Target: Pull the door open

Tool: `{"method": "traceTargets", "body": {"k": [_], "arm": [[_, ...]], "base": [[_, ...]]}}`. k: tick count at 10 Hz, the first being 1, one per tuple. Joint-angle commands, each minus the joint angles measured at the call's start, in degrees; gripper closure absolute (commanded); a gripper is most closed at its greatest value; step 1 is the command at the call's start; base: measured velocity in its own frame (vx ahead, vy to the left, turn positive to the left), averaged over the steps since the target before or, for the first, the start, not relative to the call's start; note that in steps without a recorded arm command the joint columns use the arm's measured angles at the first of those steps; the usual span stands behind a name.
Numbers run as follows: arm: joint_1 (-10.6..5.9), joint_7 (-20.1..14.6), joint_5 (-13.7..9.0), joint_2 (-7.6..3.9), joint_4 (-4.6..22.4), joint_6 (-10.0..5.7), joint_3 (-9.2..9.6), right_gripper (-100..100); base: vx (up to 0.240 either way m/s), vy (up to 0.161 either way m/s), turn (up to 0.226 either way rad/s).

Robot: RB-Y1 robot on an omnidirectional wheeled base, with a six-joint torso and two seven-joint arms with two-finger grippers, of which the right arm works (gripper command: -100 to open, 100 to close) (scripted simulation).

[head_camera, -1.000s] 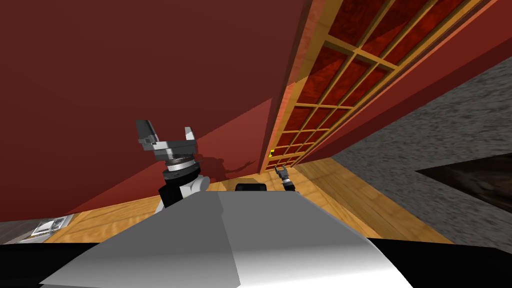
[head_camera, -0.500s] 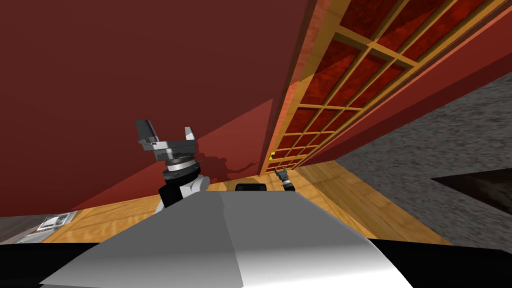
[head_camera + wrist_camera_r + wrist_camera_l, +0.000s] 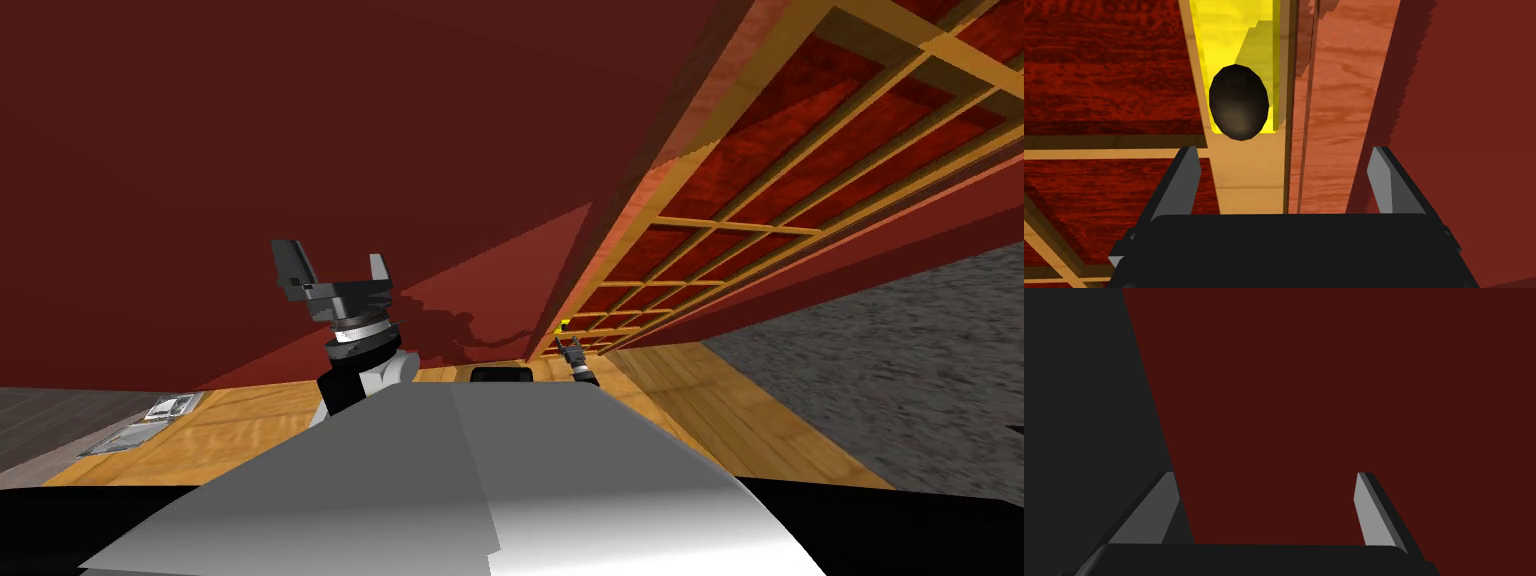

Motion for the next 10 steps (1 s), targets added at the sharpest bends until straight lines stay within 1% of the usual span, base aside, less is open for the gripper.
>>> {"method": "traceTargets", "body": {"k": [1, 2, 3, 4, 5, 6, 10], "arm": [[-0.05, -0.05, -1.08, -0.88, 1.5, -0.84, -1.41, -100], [-0.09, 0.0, -1.66, -1.32, 2.46, -1.4, -2.16, -100], [-0.11, 0.03, -2.06, -1.62, 3.12, -1.78, -2.67, -100], [-0.11, 0.03, -2.06, -1.62, 3.12, -1.78, -2.67, -100], [0.76, -0.32, -1.73, -1.26, 2.14, -1.7, -2.17, -100], [0.76, -0.32, -1.73, -1.26, 2.14, -1.7, -2.17, 100], [0.76, -0.32, -1.73, -1.26, 2.14, -1.7, -2.17, 100]], "base": [[0.204, 0.016, 0.196], [0.211, -0.005, 0.214], [0.149, -0.022, 0.104], [0.0, 0.016, -0.025], [-0.005, 0.008, -0.006], [0.0, 0.0, 0.0], [-0.001, -0.006, -0.002]]}}
